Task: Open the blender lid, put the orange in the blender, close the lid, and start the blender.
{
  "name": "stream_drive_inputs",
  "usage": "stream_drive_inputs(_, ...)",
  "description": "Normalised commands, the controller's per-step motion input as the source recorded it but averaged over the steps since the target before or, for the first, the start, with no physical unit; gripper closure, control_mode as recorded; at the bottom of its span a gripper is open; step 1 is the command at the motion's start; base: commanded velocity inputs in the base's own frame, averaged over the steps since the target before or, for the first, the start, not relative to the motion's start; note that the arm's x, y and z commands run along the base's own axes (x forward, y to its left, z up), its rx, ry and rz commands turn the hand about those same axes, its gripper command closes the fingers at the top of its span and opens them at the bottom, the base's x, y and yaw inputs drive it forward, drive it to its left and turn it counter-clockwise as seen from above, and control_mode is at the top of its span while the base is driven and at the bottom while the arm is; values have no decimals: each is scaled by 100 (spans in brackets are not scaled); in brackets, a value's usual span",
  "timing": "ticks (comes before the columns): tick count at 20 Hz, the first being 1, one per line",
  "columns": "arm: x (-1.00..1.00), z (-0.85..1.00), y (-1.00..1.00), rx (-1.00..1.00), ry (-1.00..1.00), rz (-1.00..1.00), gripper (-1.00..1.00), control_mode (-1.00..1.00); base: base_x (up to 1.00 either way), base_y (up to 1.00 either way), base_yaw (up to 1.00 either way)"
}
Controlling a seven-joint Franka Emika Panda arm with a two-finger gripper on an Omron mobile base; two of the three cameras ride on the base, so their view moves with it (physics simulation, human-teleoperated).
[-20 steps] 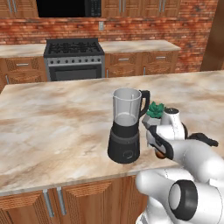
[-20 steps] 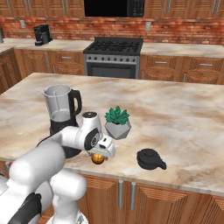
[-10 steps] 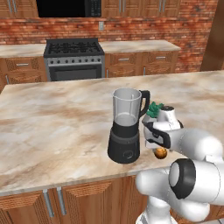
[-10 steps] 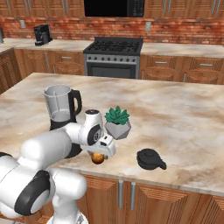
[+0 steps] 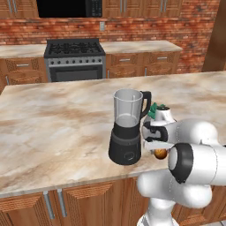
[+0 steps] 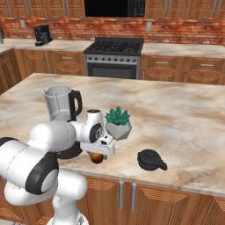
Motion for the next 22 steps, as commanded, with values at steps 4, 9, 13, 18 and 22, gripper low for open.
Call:
stream_drive_inputs(4,-35,-2,0,2,-2,0,100,-100,0,0,0)
stream_drive_inputs(9,-33,55,0,0,-19,1,100,-100,0,0,0)
stream_drive_inputs(13,-21,100,0,0,-27,2,100,-100,0,0,0)
stream_drive_inputs(18,-9,100,0,0,-23,0,100,-100,0,0,0)
stream_drive_inputs(22,-7,100,0,0,-16,0,100,-100,0,0,0)
